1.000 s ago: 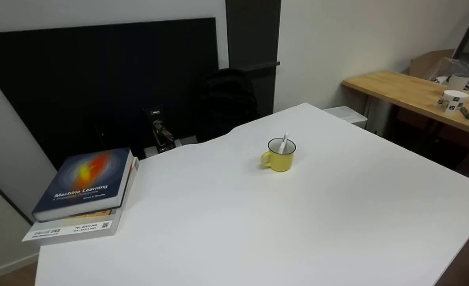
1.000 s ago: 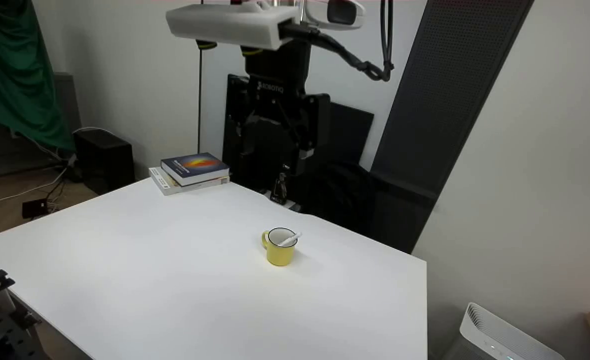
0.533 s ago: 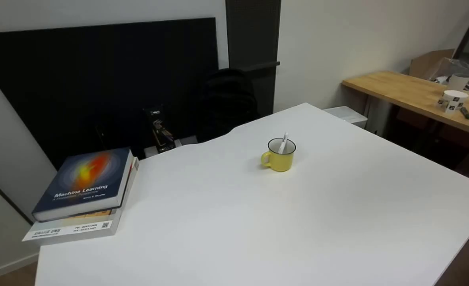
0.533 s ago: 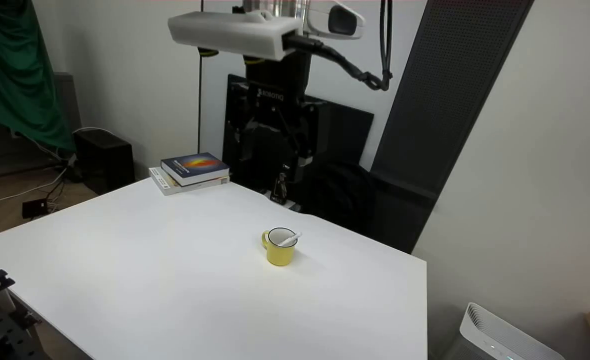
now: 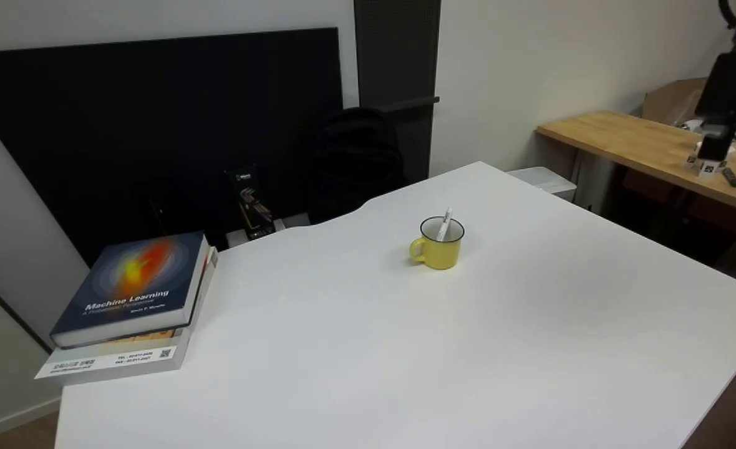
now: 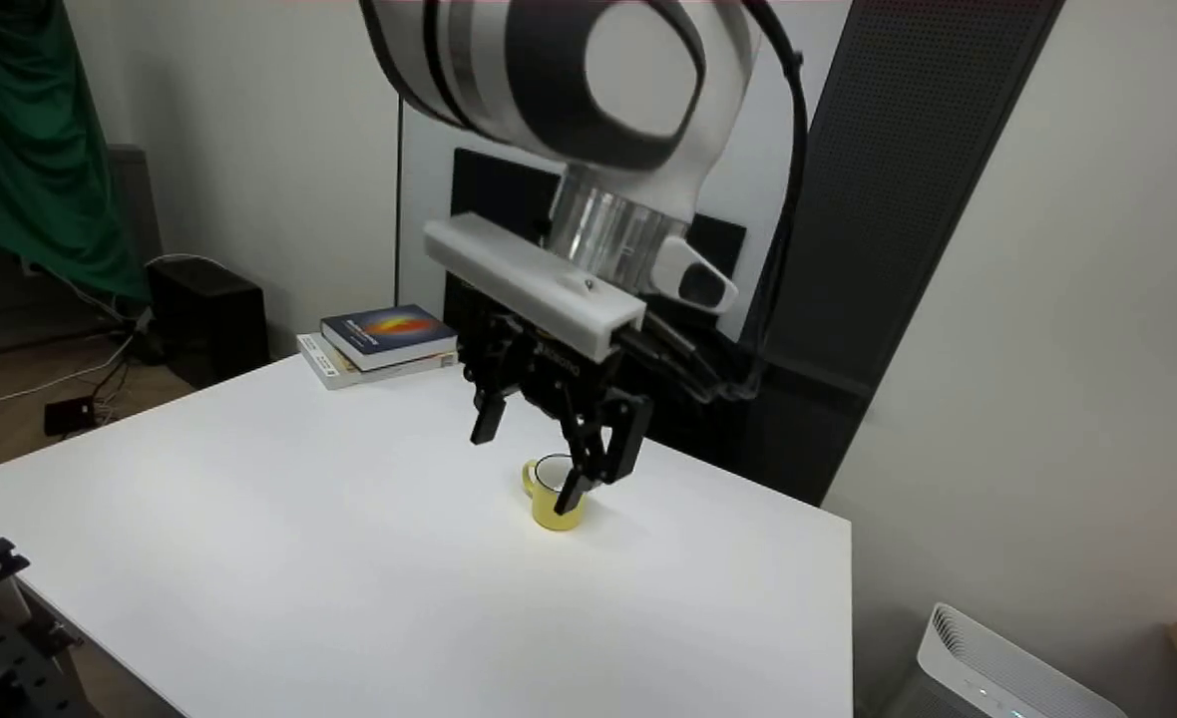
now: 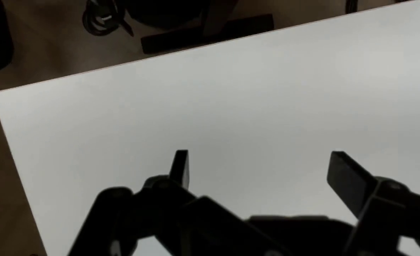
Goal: Remove the marker from the yellow cup
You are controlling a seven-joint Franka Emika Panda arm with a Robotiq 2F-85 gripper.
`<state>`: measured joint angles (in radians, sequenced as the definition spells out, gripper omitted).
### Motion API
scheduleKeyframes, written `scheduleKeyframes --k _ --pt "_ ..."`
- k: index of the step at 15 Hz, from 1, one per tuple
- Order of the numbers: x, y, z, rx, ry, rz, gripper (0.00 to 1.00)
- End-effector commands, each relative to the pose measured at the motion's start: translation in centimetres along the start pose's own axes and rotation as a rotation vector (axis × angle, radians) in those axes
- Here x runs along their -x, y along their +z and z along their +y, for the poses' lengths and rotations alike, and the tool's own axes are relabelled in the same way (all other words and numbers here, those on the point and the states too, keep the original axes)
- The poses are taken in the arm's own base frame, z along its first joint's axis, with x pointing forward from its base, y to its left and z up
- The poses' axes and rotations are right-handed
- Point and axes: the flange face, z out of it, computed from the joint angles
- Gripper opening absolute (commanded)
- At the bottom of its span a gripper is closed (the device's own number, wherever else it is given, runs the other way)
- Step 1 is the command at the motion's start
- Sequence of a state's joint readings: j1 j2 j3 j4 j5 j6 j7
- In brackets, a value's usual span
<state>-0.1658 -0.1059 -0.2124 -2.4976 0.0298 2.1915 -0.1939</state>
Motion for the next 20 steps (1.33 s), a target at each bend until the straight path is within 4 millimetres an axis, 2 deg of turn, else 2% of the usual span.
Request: scheduleKeyframes --k 1,5,11,17,20 --pt "-5.9 3.8 1.6 -0.056 0.046 -0.060 1.00" --pt "-11.4 7.1 1.8 -0.101 0.088 -0.042 1.00" --pt "-19.0 11.3 0.8 -0.134 0.022 -0.012 1.00" --pt "-26.5 13.3 -0.4 -0.142 -0.025 0.021 1.00" --pt "-29.6 13.8 -1.3 -0.156 -0.041 0.037 1.00"
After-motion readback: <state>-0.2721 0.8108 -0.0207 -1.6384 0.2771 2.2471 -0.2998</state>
